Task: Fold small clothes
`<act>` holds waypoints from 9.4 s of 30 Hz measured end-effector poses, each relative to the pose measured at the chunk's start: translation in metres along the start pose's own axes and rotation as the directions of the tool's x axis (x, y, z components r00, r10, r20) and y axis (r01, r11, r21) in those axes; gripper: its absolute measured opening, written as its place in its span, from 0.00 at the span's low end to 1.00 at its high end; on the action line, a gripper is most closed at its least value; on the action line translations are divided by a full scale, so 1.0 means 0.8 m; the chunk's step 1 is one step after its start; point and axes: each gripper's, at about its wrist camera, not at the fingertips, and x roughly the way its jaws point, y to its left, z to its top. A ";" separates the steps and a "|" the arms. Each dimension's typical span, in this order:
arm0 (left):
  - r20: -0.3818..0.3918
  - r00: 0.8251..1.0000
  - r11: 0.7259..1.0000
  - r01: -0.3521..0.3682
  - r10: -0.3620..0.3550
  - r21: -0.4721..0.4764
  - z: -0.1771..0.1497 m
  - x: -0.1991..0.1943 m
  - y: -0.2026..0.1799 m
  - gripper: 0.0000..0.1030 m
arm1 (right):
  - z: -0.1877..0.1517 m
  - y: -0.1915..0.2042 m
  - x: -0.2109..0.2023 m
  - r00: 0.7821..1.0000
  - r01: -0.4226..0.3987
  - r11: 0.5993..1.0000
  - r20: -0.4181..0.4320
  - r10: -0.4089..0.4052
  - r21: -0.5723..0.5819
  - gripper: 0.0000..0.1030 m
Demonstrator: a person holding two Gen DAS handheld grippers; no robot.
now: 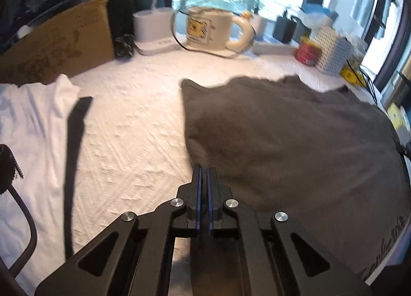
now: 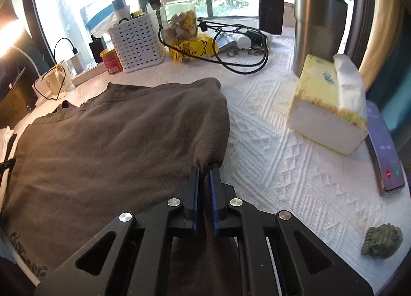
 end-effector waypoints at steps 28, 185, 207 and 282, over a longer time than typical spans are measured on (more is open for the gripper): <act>-0.007 0.996 0.996 0.092 -0.092 0.020 0.104 0.083 0.011 0.43 | 0.107 0.004 0.075 0.997 0.076 0.996 -0.024 -0.076 -0.037 0.22; 0.128 0.974 0.982 0.187 -0.187 0.008 0.000 -0.033 0.001 0.48 | -0.015 0.097 0.025 1.000 0.015 1.000 0.027 -0.016 0.024 0.20; 0.169 0.964 0.974 0.218 -0.206 -0.061 -0.021 -0.048 0.052 0.48 | 0.038 0.252 -0.044 0.970 -0.110 0.963 0.185 0.158 -0.245 0.18; -0.002 0.966 0.959 0.258 -0.260 0.120 -0.148 -0.093 -0.016 0.03 | -0.158 0.282 -0.065 0.970 -0.241 0.883 -0.117 0.212 -0.403 0.58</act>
